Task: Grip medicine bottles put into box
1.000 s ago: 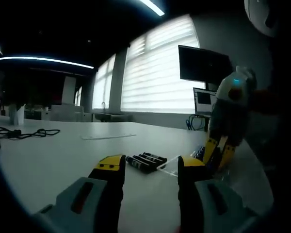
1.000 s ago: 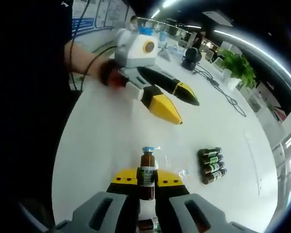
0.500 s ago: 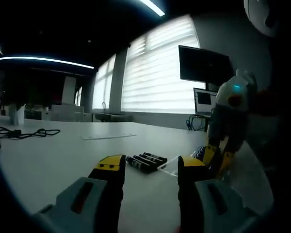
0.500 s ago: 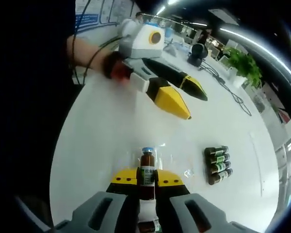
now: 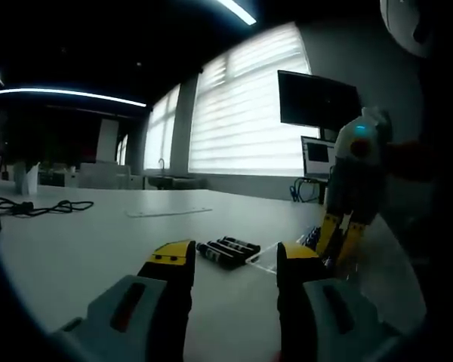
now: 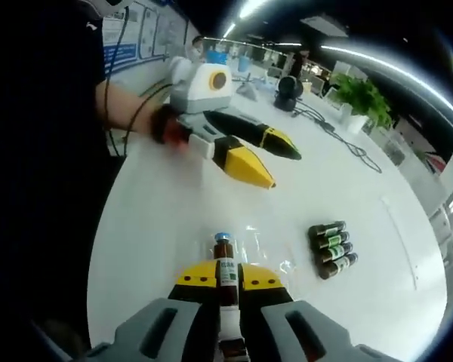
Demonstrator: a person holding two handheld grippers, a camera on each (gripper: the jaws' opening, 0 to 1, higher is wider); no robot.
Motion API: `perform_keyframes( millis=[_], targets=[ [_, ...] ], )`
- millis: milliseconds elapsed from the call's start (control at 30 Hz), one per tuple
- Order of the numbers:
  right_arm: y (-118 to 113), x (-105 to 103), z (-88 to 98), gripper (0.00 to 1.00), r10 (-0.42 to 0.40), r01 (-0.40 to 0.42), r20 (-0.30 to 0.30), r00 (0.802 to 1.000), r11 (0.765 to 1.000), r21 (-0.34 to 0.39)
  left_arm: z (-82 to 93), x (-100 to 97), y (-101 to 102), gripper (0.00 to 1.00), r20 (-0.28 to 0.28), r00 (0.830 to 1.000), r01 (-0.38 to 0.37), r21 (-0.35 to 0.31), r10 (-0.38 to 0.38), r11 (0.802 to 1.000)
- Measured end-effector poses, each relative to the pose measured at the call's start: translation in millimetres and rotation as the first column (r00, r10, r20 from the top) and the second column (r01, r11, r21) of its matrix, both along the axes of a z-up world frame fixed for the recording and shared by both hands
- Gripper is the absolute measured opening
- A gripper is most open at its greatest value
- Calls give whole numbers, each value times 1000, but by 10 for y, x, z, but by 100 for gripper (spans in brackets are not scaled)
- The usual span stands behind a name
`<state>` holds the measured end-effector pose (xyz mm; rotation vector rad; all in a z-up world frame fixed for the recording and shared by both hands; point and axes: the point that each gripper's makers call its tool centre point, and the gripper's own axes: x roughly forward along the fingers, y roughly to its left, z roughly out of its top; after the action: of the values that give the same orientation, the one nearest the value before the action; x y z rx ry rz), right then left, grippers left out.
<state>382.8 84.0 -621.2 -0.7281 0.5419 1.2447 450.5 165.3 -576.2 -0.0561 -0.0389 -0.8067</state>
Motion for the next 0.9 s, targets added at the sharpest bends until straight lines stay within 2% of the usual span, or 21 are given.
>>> perform_keyframes(
  millis=[567, 600, 633, 667, 900],
  targets=[
    [-7, 11, -33, 2, -13, 14, -30, 999, 999, 51, -7, 0, 2, 36, 0, 1000, -4, 5, 4, 1000],
    [-54, -10, -97, 0, -19, 20, -50, 999, 1000, 17, -7, -1, 2, 36, 0, 1000, -4, 5, 4, 1000],
    [99, 28, -9, 0, -7, 9, -13, 1000, 993, 120, -6, 0, 1, 36, 0, 1000, -4, 5, 4, 1000],
    [-9, -11, -47, 0, 4, -2, -28, 1000, 999, 48, -7, 0, 2, 36, 0, 1000, -4, 5, 4, 1000],
    [15, -13, -56, 0, 5, -3, -39, 999, 999, 54, -2, 1, 0, 36, 0, 1000, -4, 4, 4, 1000]
  ],
)
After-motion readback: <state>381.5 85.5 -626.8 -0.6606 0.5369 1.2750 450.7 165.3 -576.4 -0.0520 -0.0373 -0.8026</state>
